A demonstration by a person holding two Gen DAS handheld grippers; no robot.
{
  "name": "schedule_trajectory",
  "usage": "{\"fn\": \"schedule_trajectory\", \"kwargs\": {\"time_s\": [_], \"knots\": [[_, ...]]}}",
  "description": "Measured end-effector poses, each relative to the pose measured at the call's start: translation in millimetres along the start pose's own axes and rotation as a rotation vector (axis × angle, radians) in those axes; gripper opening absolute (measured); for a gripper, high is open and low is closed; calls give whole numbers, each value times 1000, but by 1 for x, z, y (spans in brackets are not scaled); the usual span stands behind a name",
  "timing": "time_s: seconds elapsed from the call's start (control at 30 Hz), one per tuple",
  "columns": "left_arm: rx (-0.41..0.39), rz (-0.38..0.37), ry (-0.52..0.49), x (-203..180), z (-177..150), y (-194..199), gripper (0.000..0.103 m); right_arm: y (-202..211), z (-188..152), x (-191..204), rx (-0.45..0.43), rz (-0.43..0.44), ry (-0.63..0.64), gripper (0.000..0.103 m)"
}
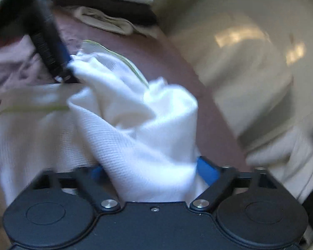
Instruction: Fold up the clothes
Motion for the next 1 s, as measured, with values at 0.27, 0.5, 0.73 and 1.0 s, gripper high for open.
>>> {"fn": "schedule_trajectory", "kwargs": {"time_s": [0.27,0.5,0.73,1.0], "knots": [[-326,54,-289,-53,57,116,6,61,43,-96,-131,97,-490,14],[-430,147,-346,-62,161,148,8,66,109,-191,-232,72,-394,11],[-472,204,-240,-64,204,131,84,-59,72,-335,61,-316,-718,25],[-12,-19,237,6,0,43,84,-10,-5,-191,104,101,-980,57]]}}
Point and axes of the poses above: each gripper's, at about its wrist camera, not at the fingertips, and y roughly against the way its jaws point, x to its left, z to its top, the point moved 9 cm from there along -y, roughly the way its jaws point, and after that the axes turned 6 degrees about -z, right-handed, at the moved point
